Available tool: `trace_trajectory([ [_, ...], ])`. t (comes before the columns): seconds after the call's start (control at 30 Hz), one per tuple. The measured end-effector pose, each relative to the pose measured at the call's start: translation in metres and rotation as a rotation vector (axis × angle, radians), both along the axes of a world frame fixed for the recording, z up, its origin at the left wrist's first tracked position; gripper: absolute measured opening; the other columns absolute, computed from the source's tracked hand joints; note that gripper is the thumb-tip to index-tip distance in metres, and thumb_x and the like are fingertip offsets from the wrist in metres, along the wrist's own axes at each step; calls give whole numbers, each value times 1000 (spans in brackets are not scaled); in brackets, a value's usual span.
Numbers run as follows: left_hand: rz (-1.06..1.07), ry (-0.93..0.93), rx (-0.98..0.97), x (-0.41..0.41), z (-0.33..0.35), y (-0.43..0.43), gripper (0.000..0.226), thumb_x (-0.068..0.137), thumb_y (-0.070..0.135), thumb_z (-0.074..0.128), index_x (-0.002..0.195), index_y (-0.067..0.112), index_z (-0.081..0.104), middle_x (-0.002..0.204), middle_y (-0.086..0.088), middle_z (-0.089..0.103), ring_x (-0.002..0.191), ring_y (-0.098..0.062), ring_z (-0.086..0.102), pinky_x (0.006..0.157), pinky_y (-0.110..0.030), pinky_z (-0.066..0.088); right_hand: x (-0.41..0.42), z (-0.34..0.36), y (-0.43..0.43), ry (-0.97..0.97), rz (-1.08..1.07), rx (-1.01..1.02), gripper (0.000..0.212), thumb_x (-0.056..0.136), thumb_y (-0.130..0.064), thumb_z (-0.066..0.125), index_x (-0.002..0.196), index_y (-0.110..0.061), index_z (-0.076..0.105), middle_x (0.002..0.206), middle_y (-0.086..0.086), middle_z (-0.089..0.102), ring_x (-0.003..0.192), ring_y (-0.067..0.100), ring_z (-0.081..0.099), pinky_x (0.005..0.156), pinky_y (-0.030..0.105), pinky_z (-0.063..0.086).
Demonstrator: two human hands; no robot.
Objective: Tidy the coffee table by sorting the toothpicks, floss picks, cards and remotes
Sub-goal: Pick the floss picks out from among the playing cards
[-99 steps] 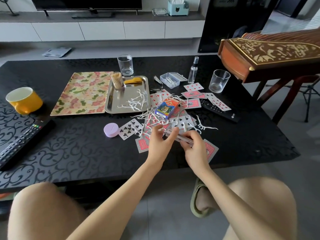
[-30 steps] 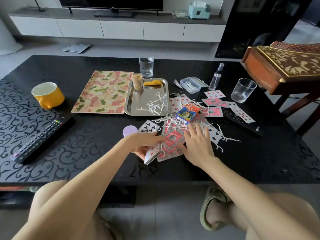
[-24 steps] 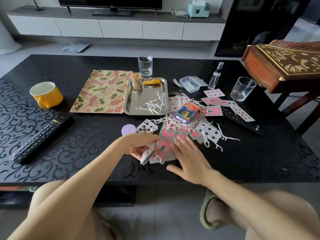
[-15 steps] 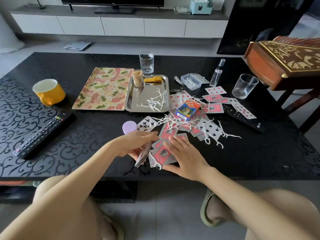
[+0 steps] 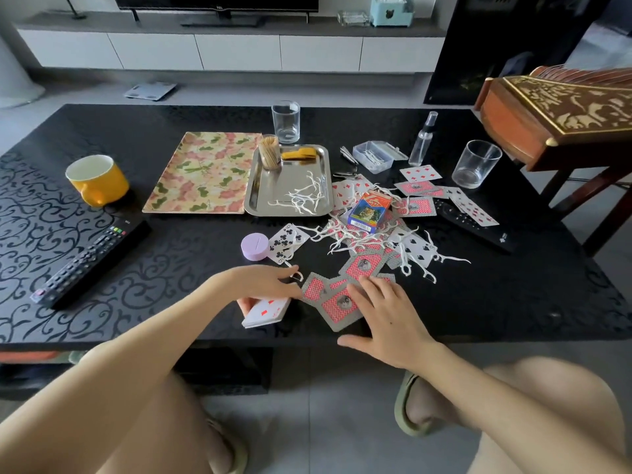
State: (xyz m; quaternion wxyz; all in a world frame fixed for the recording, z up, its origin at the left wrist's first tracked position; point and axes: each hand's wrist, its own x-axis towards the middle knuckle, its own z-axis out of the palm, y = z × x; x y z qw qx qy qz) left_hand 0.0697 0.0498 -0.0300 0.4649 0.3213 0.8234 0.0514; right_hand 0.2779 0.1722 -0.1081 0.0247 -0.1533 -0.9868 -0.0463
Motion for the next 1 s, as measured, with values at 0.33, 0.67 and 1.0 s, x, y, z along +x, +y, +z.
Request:
trace_trajectory([
  [0.33,177,-118,132,1,-1,6,54,91,40,49,142,39,29,110,-5,51,77,-21,63,54,-32,57,34,-20,-9,338,309,82,21,68,-7,76,87,-13,69,86,1,69,73,16,63,61,23,53],
  [0.67,647,-398,448,-8,19,1,27,91,37,51,83,12,46,66,-15,52,55,-27,55,63,-37,53,-9,76,16,364,-127,-278,20,84,-15,67,65,-17,58,48,-9,41,52,19,43,50,24,30],
  [1.0,711,-476,441,1,10,4,30,90,38,54,89,8,46,74,-17,55,53,-28,58,60,-37,56,-74,125,52,-260,-270,-135,25,77,-6,52,61,-13,34,58,1,38,55,19,40,48,25,28],
])
